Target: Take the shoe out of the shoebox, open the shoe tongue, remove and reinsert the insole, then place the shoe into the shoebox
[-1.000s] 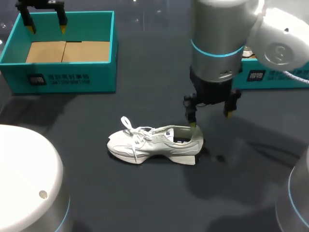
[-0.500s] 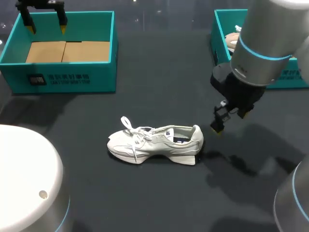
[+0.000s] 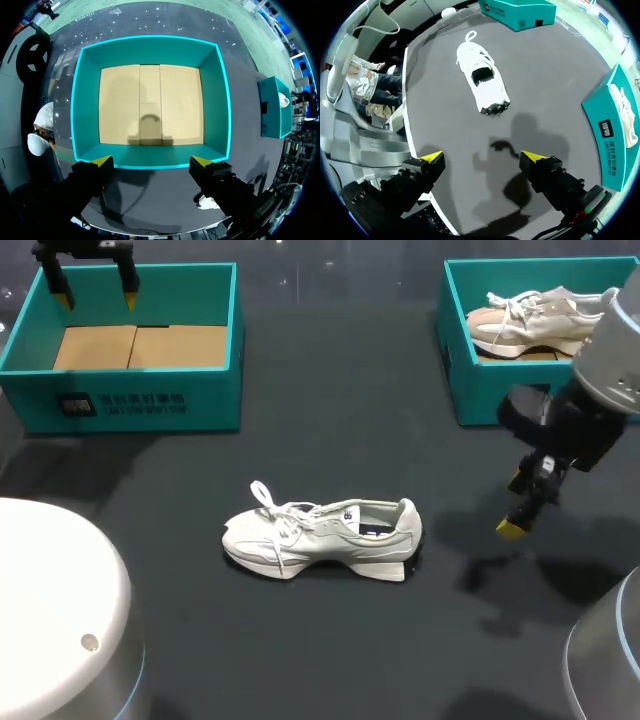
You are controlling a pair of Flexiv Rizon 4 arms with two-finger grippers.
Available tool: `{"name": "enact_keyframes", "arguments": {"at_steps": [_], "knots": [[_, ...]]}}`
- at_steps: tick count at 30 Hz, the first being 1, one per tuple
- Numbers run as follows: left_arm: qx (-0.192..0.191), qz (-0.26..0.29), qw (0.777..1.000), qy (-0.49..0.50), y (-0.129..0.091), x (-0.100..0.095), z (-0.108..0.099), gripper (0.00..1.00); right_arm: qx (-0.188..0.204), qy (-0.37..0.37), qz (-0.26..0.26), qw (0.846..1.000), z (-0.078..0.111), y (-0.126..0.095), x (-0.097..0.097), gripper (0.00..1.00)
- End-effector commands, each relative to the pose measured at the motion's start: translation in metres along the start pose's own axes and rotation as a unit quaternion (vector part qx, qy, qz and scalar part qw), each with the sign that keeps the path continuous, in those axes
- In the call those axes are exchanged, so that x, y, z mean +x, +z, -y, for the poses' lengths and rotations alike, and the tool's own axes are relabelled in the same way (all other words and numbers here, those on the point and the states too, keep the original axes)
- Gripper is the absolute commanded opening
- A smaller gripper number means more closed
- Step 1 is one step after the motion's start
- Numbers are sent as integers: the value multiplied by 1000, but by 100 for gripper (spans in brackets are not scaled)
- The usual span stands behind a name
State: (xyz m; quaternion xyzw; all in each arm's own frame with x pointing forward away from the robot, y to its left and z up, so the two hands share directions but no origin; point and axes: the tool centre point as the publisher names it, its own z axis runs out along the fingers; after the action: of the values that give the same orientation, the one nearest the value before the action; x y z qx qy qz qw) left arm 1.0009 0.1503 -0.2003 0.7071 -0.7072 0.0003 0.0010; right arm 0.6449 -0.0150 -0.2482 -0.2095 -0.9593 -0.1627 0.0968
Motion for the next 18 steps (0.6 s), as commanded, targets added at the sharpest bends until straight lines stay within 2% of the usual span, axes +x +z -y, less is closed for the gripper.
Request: {"name": "enact_keyframes", "arguments": {"at_steps": [1,2,4,6,7,9,11,13,16,18], "knots": [[0,0,1000,0,0,0,0,100,-198,-143,-61,968,11,4,-5,100],[0,0,1000,0,0,0,0,100,-195,-150,-57,968,13,10,-8,100],[0,0,1000,0,0,0,0,100,-233,-174,-57,955,19,17,-14,100],[0,0,1000,0,0,0,0,100,-252,-179,-49,950,23,25,-18,100],[0,0,1000,0,0,0,0,100,-275,-190,-44,941,26,28,-20,100],[0,0,1000,0,0,0,0,100,-306,-200,5,931,31,33,-22,100],[0,0,1000,0,0,0,0,100,-325,-192,19,926,37,37,-26,100],[0,0,1000,0,0,0,0,100,-346,-194,9,918,42,40,-29,100],[0,0,1000,0,0,0,0,100,-333,-177,8,926,46,40,-31,100],[0,0,1000,0,0,0,0,100,-333,-177,8,926,46,40,-31,100]]}}
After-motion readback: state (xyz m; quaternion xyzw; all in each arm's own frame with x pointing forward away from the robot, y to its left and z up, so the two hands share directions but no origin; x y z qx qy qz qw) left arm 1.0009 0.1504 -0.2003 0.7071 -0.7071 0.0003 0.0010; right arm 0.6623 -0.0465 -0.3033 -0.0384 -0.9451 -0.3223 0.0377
